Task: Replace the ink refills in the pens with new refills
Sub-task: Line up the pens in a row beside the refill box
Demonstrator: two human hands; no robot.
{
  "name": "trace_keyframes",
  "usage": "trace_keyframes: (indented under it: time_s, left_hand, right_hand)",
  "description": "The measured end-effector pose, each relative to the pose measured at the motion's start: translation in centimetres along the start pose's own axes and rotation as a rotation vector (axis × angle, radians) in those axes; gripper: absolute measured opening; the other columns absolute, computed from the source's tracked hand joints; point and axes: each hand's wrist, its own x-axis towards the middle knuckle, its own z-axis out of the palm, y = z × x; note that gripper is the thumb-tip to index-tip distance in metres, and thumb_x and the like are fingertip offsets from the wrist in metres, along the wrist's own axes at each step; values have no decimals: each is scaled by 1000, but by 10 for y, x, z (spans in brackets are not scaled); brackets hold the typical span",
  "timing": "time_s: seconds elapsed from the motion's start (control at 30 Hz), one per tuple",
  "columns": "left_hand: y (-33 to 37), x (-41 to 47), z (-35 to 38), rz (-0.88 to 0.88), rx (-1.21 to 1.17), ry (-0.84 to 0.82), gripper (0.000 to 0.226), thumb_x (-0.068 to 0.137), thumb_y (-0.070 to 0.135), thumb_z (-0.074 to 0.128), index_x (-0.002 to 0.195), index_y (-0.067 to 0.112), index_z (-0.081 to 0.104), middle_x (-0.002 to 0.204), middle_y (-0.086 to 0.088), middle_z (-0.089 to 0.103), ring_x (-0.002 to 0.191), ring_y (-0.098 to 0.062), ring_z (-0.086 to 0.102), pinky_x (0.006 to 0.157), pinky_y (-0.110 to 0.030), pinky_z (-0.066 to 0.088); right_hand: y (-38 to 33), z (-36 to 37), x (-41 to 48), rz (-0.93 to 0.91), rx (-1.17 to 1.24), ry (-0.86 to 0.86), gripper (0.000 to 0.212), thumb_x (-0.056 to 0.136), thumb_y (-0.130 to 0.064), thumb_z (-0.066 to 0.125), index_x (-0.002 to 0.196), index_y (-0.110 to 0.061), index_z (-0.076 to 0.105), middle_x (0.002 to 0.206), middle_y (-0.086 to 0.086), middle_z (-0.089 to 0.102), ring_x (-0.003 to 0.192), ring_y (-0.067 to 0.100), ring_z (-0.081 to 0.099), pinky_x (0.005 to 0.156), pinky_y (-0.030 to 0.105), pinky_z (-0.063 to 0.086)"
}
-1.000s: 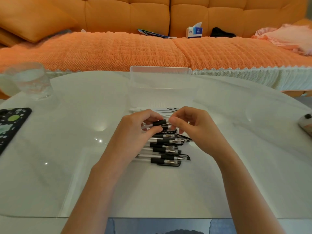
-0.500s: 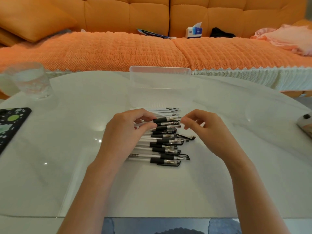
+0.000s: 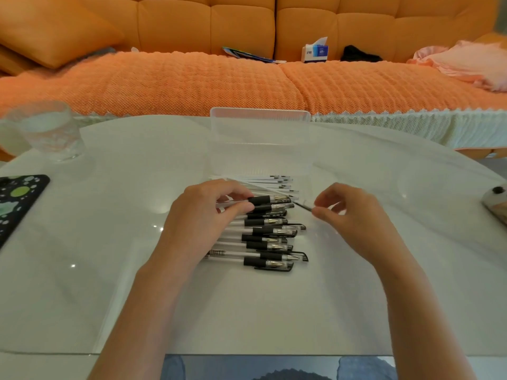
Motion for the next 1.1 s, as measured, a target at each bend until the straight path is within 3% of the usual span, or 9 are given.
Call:
trace_keyframes:
  time_s: [0.1, 0.2, 0.43, 0.73, 0.97, 1.1]
  left_hand:
    - [0, 0, -1, -7, 0, 2, 10, 77, 32, 74, 84, 38, 70, 84, 24, 65, 85, 2, 58, 77, -24, 48]
    - [1, 0, -1, -7, -1, -1, 11, 77, 32, 74, 85, 38, 70, 86, 23, 66, 87, 2, 59, 80, -25, 49]
    - [1, 0, 0, -11, -4, -1, 11, 76, 32, 74, 86, 36, 72, 86, 21, 67, 86, 1, 59, 81, -29, 50]
    - [0, -1, -2, -8, -5, 12, 11, 76, 32, 74, 84, 38, 71, 84, 23, 66, 86, 3, 59, 79, -23, 49]
    - [2, 1, 8, 40, 39, -1, 11, 77, 30, 74, 87, 34, 73, 88, 21, 68, 86, 0, 60, 78, -23, 48]
    - [2, 1, 7, 27, 46, 43, 10, 78, 29, 73, 87, 33, 74, 85, 20, 69, 83, 1, 61, 75, -18, 46]
  right_hand:
    - [-3, -9, 1, -39, 279, -3, 10, 81, -17, 71, 82, -25, 64, 76, -8, 68, 73, 9, 64, 68, 26, 46]
    - [-11, -6, -1, -99, 378, -75, 10, 82, -13, 70, 83, -22, 66, 72, -6, 67, 68, 11, 63, 70, 32, 51]
    - [-17, 0, 0, -135, 412, -84, 9, 82, -12, 70, 84, -21, 67, 68, -17, 64, 65, 3, 57, 69, 24, 48]
    - [-15, -1, 1, -132, 420, -42, 9, 83, -13, 69, 86, -21, 67, 71, -13, 66, 68, 3, 59, 70, 21, 49]
    - [-24, 11, 1, -151, 456, -98, 11, 82, -11, 70, 83, -22, 67, 72, -7, 67, 70, 10, 61, 75, 34, 52]
    - [-26, 17, 4, -148, 522, -93, 17, 80, -4, 70, 79, -21, 66, 67, -7, 66, 64, 9, 60, 72, 30, 52]
